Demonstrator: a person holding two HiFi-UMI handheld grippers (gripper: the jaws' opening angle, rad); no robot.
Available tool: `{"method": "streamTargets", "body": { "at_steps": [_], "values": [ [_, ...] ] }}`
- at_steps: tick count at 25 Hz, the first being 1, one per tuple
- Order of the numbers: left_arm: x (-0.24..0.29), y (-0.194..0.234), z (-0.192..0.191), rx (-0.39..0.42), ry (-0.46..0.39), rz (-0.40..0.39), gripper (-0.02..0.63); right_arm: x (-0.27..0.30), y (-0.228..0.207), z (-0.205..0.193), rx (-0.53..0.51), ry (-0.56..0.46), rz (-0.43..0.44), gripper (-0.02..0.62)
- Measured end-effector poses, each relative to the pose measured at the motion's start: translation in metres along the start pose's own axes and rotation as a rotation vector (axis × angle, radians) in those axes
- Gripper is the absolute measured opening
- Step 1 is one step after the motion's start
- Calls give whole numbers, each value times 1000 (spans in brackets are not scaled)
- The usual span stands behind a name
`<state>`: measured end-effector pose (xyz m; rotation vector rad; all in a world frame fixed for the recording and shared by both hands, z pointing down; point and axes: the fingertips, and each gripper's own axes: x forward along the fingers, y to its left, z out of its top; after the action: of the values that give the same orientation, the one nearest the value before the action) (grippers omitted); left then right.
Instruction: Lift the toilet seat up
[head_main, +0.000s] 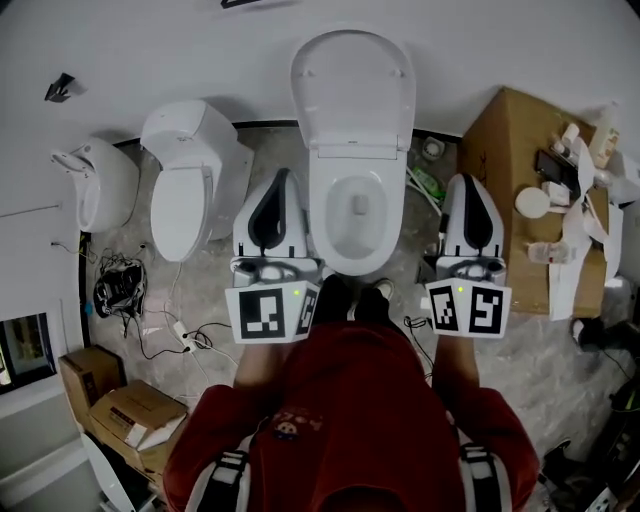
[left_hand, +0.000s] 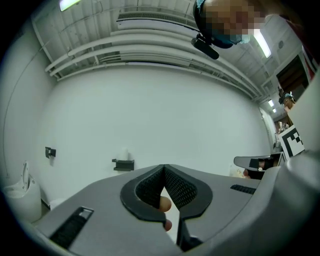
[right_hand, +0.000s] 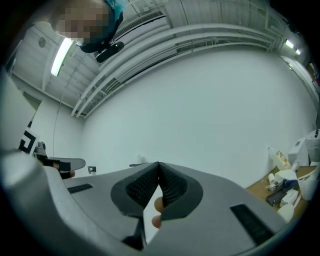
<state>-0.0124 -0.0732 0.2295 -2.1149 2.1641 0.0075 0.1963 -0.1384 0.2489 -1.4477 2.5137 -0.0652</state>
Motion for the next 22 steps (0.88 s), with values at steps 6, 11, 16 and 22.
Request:
{"method": "streamTargets", "body": {
  "at_steps": [6,11,16,22],
  "values": [
    [-1,12,-4,-20,-6,4,11,7,15,-2,-11,4,20,13],
    [0,22,-5,-22,-15,-4,11,15,31,-4,-36,14,26,14],
    [0,37,-10,-37,-9,0,11,22,47,-9,-53,22,35,13],
    [5,47,-18,-49,0,-2,11,32,55,-15,-68,41,38,14]
  ]
}}
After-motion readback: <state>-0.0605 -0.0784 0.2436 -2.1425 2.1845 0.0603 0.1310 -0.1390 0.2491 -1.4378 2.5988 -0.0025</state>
